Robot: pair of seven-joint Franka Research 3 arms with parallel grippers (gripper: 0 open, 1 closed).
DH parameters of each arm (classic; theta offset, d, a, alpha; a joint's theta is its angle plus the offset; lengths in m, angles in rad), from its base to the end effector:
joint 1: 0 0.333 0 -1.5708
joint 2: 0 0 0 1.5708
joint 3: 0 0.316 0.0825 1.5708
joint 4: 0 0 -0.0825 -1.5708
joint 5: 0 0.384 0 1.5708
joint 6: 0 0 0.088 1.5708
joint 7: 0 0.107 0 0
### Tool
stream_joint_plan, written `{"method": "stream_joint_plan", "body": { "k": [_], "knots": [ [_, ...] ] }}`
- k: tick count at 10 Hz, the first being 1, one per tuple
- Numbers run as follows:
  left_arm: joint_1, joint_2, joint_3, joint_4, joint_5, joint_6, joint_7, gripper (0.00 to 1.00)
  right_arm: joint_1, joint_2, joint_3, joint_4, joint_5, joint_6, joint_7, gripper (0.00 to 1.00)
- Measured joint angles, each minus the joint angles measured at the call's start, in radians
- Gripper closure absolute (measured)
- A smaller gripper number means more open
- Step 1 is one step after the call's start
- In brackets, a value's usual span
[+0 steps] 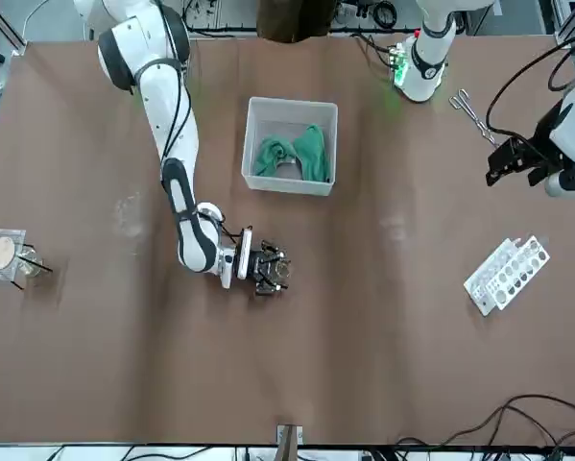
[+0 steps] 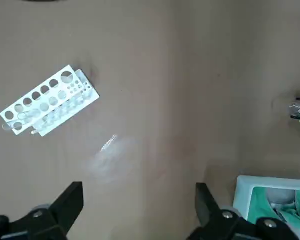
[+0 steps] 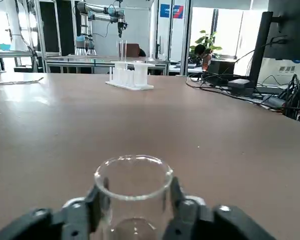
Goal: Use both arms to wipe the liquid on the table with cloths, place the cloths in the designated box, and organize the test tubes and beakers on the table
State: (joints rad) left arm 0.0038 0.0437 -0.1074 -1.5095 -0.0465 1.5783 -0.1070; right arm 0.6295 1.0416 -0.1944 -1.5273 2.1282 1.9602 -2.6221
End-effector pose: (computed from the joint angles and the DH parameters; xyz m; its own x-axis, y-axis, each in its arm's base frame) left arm 0.5659 -0.0623 0.6299 0.9998 0.0038 0.0197 0.0028 -0.9986 0.0536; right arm 0.5895 0.3576 0.0597 -0.0435 0.1870 0.9814 0.9885 -0.1346 0.0694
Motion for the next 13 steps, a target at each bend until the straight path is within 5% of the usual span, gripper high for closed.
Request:
{"method": "stream_joint_plan", "body": {
  "k": [8,13],
  "knots": [
    [-0.002,0.004,0.009,-0.003,0.000,0.004,-0.002,0.01,-0.042,-0.023,-0.007,0.014,-0.034,0.027,0.044,0.49],
    [-0.002,0.005,0.010,-0.005,0.000,0.006,-0.018,0.01,-0.311,-0.140,-0.015,-0.051,-0.283,-0.068,0.165,0.49]
  ]
}}
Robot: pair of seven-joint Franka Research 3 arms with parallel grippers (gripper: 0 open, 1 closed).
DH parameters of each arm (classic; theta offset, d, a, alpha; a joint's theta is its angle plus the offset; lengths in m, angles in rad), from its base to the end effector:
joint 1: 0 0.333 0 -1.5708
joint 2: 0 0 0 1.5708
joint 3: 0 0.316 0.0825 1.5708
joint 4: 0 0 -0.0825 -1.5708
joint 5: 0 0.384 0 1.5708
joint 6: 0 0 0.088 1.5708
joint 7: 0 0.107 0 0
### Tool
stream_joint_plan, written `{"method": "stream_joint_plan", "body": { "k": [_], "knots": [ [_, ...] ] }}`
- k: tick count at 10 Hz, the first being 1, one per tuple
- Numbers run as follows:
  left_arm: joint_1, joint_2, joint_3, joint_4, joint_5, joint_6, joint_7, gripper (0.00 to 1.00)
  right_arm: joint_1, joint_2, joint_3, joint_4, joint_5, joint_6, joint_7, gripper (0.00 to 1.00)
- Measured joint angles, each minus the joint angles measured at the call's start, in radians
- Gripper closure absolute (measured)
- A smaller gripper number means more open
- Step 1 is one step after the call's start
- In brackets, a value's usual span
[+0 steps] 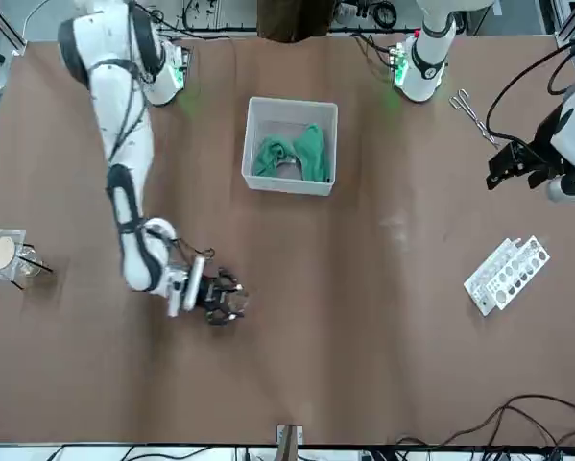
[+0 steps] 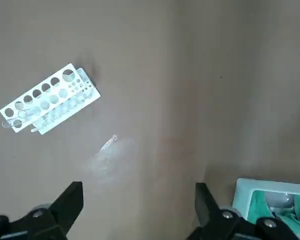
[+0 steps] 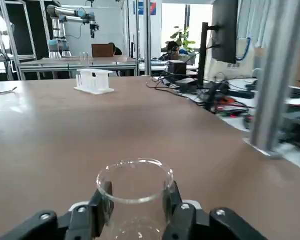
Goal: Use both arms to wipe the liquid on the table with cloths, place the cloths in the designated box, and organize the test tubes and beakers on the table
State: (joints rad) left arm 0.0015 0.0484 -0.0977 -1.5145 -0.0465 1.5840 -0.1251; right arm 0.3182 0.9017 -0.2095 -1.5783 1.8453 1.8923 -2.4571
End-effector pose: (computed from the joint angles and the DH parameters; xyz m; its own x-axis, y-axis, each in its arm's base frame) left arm 0.5682 -0.0583 0.6253 0.9995 0.0296 0.0148 0.0287 -0.9982 0.0534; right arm 0.6708 0.1660 0.1302 0.0270 0.2349 0.9716 0.9737 -0.2261 0.0276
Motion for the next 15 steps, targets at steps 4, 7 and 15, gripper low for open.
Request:
{"method": "stream_joint_plan", "body": {
  "k": [4,7,15],
  "knots": [
    [0.000,0.001,0.000,-0.001,0.000,0.001,-0.001,0.01,-0.219,-0.111,-0.002,-0.030,-0.211,-0.095,0.066,0.49],
    [0.000,0.002,0.000,-0.001,0.000,0.001,-0.001,0.01,-0.386,-0.167,-0.010,-0.022,-0.378,-0.214,0.151,0.49],
    [0.000,0.005,0.001,-0.002,0.000,0.003,-0.001,0.01,-0.854,-0.182,-0.016,0.195,-0.695,-0.559,0.251,0.49]
  ]
}}
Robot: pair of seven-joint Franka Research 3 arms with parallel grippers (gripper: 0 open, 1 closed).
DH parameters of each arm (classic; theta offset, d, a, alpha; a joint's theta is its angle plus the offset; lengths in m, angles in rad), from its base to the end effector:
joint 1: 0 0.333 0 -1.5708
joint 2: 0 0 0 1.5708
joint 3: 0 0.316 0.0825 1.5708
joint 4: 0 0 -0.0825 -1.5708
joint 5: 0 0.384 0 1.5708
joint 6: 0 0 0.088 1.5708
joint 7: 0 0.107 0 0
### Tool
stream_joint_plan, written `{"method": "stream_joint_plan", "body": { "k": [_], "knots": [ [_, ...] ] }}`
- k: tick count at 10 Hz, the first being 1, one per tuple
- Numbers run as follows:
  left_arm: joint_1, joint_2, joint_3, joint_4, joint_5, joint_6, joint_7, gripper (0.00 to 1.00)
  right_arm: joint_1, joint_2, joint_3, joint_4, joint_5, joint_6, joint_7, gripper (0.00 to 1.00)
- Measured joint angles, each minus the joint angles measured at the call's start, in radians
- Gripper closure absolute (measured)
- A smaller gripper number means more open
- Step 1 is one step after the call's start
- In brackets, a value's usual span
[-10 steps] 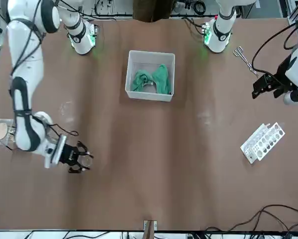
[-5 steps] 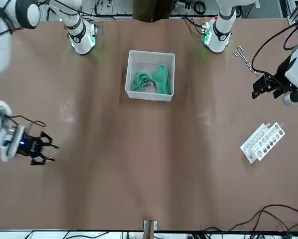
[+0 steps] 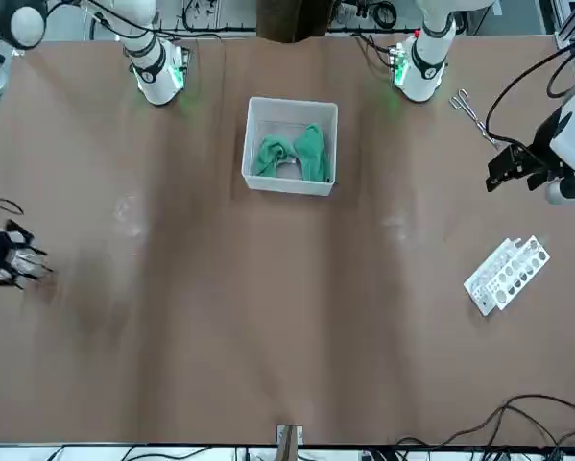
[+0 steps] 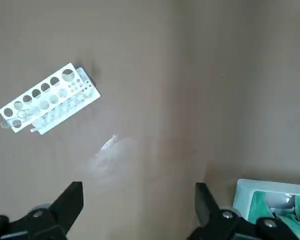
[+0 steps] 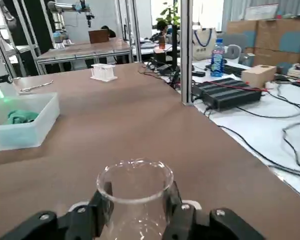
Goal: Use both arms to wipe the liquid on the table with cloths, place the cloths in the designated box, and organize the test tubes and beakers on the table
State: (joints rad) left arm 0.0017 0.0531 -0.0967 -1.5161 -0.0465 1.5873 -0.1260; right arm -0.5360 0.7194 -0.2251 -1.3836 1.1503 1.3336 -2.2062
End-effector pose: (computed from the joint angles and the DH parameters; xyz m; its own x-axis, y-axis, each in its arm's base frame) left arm 0.5700 -0.0577 0.6222 0.9994 0.0318 0.0117 0.0312 -0.9981 0.0535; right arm 0.5816 -0.3497 0.3099 0.1403 0.3302 0.9334 0.9598 -0.2768 -0.0463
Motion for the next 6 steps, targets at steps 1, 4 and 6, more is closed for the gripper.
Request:
{"method": "stream_joint_plan", "body": {
  "k": [1,4,6],
  "knots": [
    [0.000,0.000,0.000,0.000,0.000,0.000,0.000,0.01,-0.042,0.011,0.000,0.011,-0.005,-0.012,0.001,0.49],
    [0.000,0.000,0.000,0.000,0.000,0.000,0.000,0.01,-0.151,0.086,0.001,0.039,-0.014,-0.052,0.001,0.49],
    [0.000,0.000,0.000,0.000,0.000,0.000,0.000,0.01,-0.209,0.143,0.002,0.100,-0.014,-0.069,0.001,0.49]
  ]
}}
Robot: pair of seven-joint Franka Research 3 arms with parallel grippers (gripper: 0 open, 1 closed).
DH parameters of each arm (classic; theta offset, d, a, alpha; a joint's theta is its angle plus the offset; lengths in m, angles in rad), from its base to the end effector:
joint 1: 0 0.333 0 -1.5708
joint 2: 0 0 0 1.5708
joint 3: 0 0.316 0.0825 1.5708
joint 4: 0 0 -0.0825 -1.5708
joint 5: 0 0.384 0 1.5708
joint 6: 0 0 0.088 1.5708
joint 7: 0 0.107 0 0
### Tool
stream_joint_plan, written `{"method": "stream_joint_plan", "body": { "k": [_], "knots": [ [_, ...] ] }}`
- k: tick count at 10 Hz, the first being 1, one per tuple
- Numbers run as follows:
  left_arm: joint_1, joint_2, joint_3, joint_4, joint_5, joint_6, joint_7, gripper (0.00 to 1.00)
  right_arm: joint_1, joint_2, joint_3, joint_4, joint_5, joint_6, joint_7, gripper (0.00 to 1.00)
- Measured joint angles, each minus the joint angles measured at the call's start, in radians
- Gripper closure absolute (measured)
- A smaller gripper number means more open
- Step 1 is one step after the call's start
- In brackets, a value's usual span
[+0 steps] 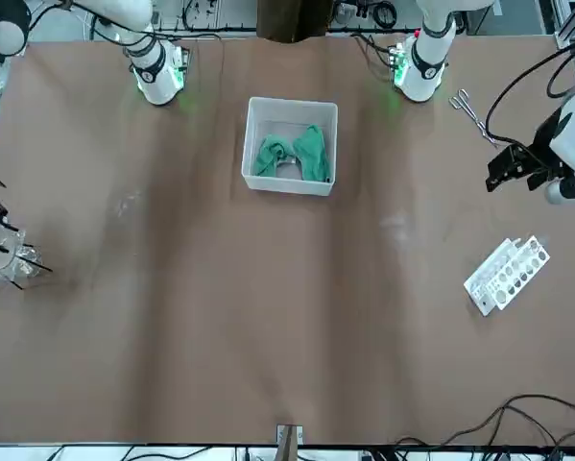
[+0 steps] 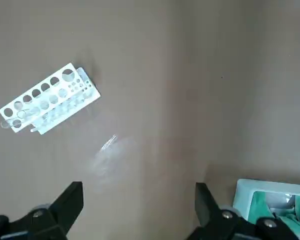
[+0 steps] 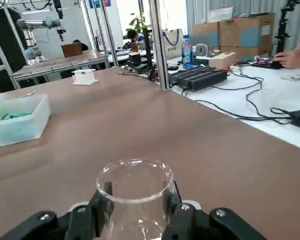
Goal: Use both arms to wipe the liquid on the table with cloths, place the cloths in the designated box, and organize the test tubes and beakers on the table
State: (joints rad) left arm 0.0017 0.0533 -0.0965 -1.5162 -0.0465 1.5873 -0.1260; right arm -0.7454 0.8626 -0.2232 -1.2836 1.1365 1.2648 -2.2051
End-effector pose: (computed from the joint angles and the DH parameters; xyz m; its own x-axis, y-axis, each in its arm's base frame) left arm 0.5700 -0.0576 0.6220 0.9994 0.0320 0.0114 0.0314 -0.9981 0.0535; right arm 0.5055 -0.4601 0.2523 0.2344 0.2505 0.9393 0.9085 -0.4003 -0.1200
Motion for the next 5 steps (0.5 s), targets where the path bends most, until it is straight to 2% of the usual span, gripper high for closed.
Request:
{"method": "stream_joint_plan", "body": {
  "k": [2,5],
  "knots": [
    [0.000,0.000,0.000,0.000,0.000,0.000,0.000,0.01,-0.021,0.032,0.001,0.054,0.000,-0.003,0.014,0.49],
    [0.000,0.000,0.000,-0.001,0.000,0.000,0.000,0.01,-0.048,0.067,0.002,0.087,0.000,0.001,0.055,0.49]
  ]
}}
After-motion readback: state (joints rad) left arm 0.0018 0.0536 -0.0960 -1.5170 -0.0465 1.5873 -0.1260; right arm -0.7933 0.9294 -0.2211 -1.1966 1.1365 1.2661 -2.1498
